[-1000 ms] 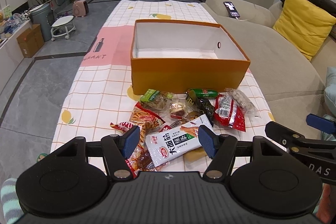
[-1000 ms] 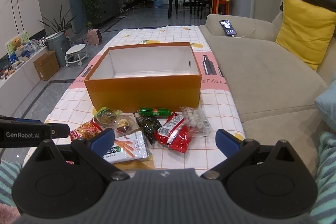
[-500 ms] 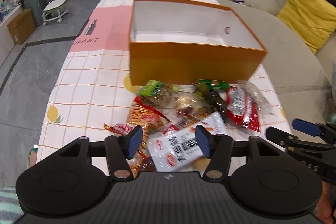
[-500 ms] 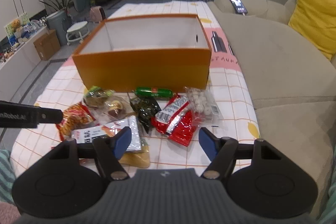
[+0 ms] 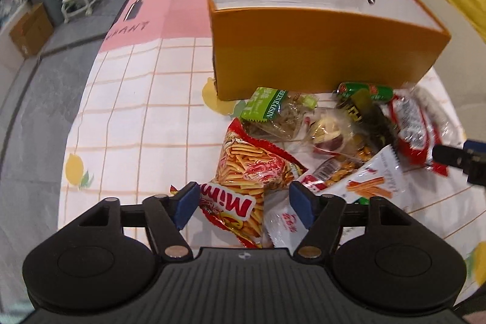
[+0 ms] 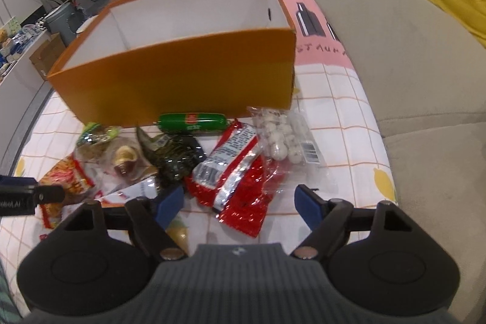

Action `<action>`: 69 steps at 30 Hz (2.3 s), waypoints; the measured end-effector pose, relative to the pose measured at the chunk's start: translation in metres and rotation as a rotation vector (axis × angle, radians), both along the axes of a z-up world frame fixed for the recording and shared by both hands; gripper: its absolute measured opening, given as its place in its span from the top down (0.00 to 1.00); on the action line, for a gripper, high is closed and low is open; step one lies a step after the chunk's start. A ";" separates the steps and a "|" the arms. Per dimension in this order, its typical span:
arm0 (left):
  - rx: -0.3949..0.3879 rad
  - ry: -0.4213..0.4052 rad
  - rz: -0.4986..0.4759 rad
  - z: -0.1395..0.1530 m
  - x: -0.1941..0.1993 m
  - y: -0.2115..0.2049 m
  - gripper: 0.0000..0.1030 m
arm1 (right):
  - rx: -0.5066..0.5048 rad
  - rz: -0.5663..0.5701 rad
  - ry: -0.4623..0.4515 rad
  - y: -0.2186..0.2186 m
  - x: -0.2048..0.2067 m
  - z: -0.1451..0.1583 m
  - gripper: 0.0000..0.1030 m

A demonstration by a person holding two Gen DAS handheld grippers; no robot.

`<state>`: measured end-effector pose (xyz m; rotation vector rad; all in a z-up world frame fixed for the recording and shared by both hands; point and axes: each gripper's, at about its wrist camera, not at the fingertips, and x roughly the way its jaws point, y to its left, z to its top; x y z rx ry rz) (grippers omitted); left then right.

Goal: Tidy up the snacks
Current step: 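Grasp the red-and-yellow stick-snack bag with the left gripper while the right grasps the red-and-silver bag, then carry both bags over the orange box with the left and right grippers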

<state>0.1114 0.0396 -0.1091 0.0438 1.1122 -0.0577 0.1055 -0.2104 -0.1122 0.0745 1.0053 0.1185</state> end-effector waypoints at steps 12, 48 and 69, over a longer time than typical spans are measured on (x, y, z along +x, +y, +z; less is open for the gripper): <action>0.147 0.007 -0.092 -0.018 0.017 -0.012 0.23 | 0.103 -0.079 0.122 0.000 0.033 -0.033 0.20; -0.210 -0.059 0.027 0.062 -0.046 -0.018 0.53 | 0.177 0.031 0.040 0.000 -0.042 0.031 0.54; -0.310 -0.168 0.034 0.129 -0.013 -0.007 0.53 | 0.134 0.234 -0.267 0.010 -0.039 0.127 0.57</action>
